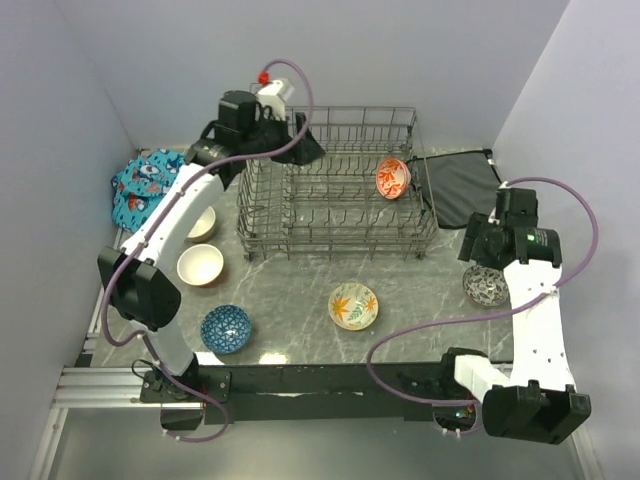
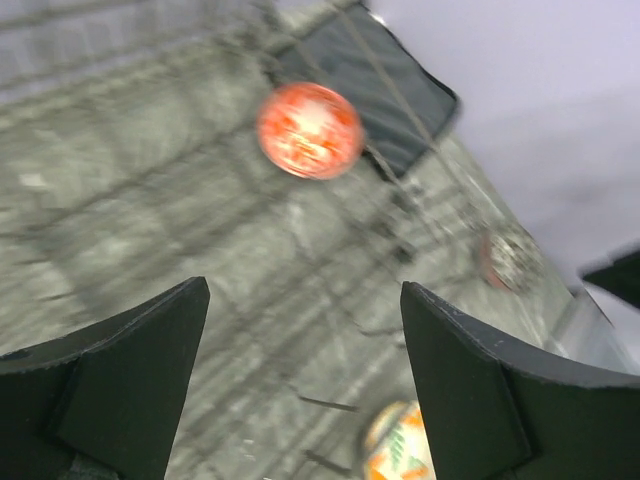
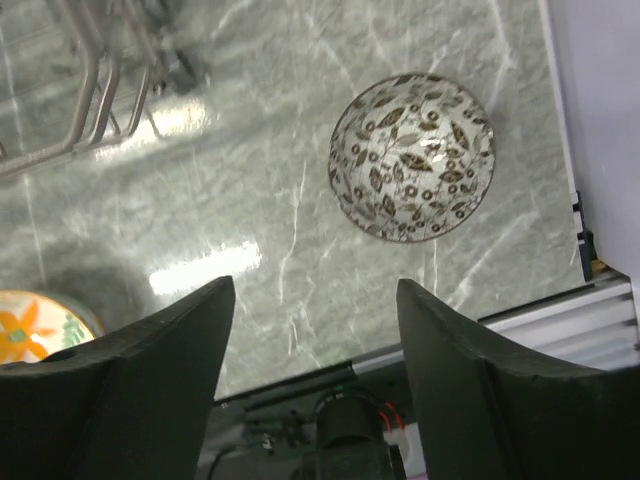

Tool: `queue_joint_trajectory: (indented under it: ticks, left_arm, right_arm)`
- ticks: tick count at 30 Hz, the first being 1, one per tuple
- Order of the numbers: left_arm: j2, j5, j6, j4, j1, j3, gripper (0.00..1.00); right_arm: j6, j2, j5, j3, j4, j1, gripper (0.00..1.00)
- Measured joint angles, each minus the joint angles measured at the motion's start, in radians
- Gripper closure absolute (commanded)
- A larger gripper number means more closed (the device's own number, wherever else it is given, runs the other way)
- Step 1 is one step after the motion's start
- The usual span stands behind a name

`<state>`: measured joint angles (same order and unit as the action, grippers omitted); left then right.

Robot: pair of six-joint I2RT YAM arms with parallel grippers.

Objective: Load the bowls into the dish rack

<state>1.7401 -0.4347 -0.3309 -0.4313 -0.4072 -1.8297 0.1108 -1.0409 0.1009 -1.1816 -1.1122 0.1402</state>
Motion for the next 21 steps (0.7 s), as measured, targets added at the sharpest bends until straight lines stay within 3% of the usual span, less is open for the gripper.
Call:
queue_joint_trajectory:
  ticks: [6,8,10,16,21]
  left_arm:
    - [-0.013,-0.049,-0.031,0.023,-0.073,0.106,0.17]
    - [-0.020,-0.052,-0.035,0.021,-0.075,0.154,0.17]
    - [-0.021,-0.051,-0.041,0.016,-0.077,0.182,0.16]
    - [-0.029,-0.039,-0.041,0.015,-0.079,0.192,0.16]
    - [-0.030,-0.025,-0.010,0.002,-0.081,0.187,0.16]
  right_arm:
    - [-0.064,-0.034,-0.078,-0.004,0.010,0.126,0.30]
    - [-0.114,-0.063,-0.104,-0.004,0.010,0.145,0.19]
    - [-0.170,-0.100,-0.134,-0.004,0.010,0.172,0.17]
    - [-0.335,-0.214,-0.168,0.024,0.055,0.388,0.22]
    - [-0.443,-0.245,-0.171,0.042,0.090,0.421,0.23]
